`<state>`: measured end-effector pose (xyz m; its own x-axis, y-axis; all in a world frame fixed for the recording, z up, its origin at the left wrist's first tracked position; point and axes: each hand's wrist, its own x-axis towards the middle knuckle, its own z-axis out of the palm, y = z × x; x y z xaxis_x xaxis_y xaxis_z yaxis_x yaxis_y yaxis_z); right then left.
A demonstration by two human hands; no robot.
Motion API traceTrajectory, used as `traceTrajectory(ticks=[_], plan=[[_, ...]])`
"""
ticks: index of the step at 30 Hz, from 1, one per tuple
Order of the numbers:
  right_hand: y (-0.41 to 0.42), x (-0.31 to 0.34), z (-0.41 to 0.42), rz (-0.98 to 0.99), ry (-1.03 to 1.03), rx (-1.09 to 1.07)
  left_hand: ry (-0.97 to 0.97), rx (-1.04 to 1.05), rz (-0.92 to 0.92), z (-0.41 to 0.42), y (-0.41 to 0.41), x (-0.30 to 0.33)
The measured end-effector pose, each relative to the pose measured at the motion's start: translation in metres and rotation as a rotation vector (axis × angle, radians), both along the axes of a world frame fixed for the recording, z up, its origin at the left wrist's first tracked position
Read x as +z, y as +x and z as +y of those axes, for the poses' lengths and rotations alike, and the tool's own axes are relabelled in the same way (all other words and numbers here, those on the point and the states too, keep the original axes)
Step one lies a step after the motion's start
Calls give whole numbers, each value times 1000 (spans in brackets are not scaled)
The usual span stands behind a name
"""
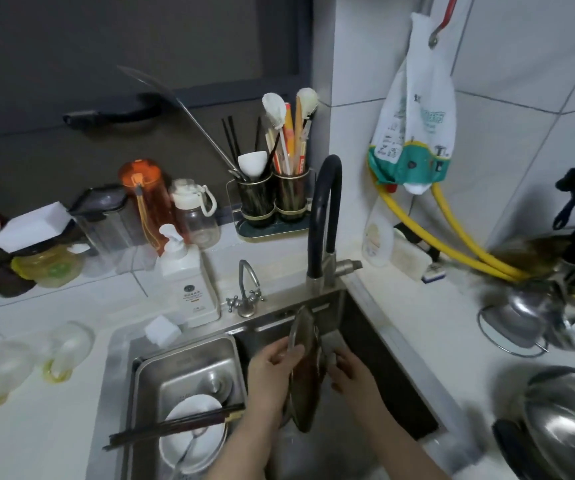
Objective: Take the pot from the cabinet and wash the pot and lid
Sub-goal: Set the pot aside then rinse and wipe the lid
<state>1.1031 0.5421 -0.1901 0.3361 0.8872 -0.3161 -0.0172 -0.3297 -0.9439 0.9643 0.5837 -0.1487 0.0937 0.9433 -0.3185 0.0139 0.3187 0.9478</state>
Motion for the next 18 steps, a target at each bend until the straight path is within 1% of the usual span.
traceTrajectory(ticks=[2,4,6,8,9,11,14,16,18], plan=[[-5,9,-5,-104,29,-12,28,-17,46,-4,-14,-2],[-8,14,-9,-259,40,26,33,-29,113,-8,-31,-14],[-11,18,-11,-457,43,86,49,-96,172,-12,-47,-31],[-16,19,-12,-667,100,100,83,-162,262,-18,-58,-46],[-20,21,-13,-742,123,109,114,-169,307,-20,-61,-51],[-27,21,-16,-828,139,119,180,-164,379,-28,-64,-43],[-39,30,-25,-853,146,50,248,-195,370,-30,-69,-36],[-41,37,-30,-861,156,-4,317,-265,411,-32,-71,-31],[-39,44,-38,-885,157,-41,387,-368,520,-31,-70,-27]])
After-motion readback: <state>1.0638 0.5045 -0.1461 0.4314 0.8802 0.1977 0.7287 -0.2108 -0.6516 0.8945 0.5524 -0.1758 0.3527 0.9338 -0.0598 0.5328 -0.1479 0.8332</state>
